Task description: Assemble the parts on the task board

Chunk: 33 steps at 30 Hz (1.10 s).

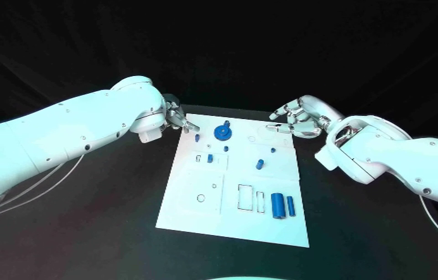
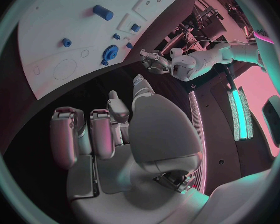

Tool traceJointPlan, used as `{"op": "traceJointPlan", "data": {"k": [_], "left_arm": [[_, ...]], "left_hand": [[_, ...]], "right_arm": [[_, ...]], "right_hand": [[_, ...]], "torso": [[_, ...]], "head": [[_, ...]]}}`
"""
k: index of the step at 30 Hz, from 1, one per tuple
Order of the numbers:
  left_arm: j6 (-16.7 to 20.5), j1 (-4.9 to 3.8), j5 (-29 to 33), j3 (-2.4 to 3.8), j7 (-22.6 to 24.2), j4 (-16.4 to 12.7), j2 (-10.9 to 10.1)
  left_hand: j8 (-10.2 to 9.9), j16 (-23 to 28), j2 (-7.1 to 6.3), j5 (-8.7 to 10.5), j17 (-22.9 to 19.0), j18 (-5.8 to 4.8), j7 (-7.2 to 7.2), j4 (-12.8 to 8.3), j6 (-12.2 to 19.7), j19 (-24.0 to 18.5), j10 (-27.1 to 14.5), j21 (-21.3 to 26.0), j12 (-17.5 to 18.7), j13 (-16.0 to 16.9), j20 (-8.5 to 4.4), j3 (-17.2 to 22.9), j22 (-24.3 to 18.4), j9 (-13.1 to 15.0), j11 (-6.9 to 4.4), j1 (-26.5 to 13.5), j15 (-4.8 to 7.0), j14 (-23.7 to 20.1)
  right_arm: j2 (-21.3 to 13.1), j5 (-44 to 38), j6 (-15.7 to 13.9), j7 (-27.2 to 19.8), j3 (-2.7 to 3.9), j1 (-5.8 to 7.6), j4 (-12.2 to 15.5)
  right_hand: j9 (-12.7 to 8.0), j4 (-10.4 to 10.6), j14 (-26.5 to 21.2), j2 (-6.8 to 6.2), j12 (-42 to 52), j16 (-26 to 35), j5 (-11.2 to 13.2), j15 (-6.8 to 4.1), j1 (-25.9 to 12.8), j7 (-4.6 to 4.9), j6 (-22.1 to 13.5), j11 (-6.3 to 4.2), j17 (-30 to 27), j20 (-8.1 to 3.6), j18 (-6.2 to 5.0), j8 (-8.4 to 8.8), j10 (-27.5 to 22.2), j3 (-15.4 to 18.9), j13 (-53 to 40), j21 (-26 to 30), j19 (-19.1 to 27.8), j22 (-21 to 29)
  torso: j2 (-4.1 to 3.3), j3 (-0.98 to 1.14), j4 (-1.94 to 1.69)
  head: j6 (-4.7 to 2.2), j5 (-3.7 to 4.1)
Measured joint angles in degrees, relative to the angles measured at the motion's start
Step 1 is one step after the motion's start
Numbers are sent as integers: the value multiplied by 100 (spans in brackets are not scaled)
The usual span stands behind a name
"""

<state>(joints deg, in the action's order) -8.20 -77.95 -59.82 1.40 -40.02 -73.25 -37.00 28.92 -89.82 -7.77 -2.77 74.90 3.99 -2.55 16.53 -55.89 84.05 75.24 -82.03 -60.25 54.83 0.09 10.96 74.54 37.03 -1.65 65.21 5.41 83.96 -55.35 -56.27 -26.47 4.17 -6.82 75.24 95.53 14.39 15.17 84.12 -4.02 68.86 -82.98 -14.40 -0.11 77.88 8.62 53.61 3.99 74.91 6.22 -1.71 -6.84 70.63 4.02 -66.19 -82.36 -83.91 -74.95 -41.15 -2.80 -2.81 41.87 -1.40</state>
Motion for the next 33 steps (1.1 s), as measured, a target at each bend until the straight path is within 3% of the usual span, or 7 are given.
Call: {"op": "traceJointPlan", "data": {"k": [7, 10, 13, 19, 33], "left_arm": [[-39, -14, -99, -2, 0, 563, 335], [-62, -14, -155, -12, 1, 791, 489], [-84, -6, -201, -33, 18, 970, 625], [-125, 17, -310, -81, 79, 1187, 801], [-329, 31, -535, -128, 212, 1386, 942]], "left_hand": [[-77, 0, 0, 0, 0, 0, 0, 15, 0, -14, 0, 0, 0, 2, 14, -115, 0, -69, 0, 0, -4, 4], [-132, 0, -63, 0, 1, 0, 0, 17, 0, -21, 0, 0, 0, -23, 21, -273, 0, -118, 0, -63, -40, 1], [-226, 0, -37, 0, 5, 0, -38, 15, 38, -1, -42, 0, 0, -75, 42, -541, 0, -194, 41, -179, -40, 1], [-310, 0, -29, 0, 4, 0, -42, 12, 42, -21, -80, 0, 35, -136, 62, -867, -17, -303, 79, -181, -82, 0], [-375, 0, 61, 0, 3, 0, -64, 6, 19, -21, -82, 27, 68, -162, 62, -994, -17, -368, 81, -91, -82, 0]], "right_arm": [[11, -1, 2, 1, -2, -13, -4], [17, -1, 2, 1, -2, -15, -4], [20, -1, 3, 1, -2, -19, -4], [33, -1, 4, 0, -2, -31, -7], [64, -1, 7, -4, -2, -56, -23]], "right_hand": [[0, 0, 0, 0, 0, 0, 0, 0, 0, 0, 0, 0, 0, 0, 0, 0, 0, 0, 0, 0, 0, 0], [0, 0, 0, 0, 0, 0, 0, 0, 0, 0, 0, 0, 0, 0, 0, 0, 0, 0, -1, 0, 0, 1], [-1, 0, 0, 0, 0, 0, 0, 0, 0, 0, 0, 0, 0, 0, 0, 0, 0, 0, -1, 0, 0, 1], [3, 0, 0, 0, 0, 0, 0, 0, 0, 0, 0, 0, -1, 0, 0, 0, 0, 0, -1, 0, 0, 1], [4, 0, 0, 0, 0, 0, 0, 0, 0, 0, 0, 0, -1, 0, 0, 0, 0, -1, -1, 0, 0, 3]], "torso": [[-8, -7, 9], [-12, -8, 12], [-15, -10, 15], [-19, -14, 22], [-17, -12, 16]], "head": [[-26, -32], [-19, -43], [-9, -51], [10, -55], [26, -49]]}}
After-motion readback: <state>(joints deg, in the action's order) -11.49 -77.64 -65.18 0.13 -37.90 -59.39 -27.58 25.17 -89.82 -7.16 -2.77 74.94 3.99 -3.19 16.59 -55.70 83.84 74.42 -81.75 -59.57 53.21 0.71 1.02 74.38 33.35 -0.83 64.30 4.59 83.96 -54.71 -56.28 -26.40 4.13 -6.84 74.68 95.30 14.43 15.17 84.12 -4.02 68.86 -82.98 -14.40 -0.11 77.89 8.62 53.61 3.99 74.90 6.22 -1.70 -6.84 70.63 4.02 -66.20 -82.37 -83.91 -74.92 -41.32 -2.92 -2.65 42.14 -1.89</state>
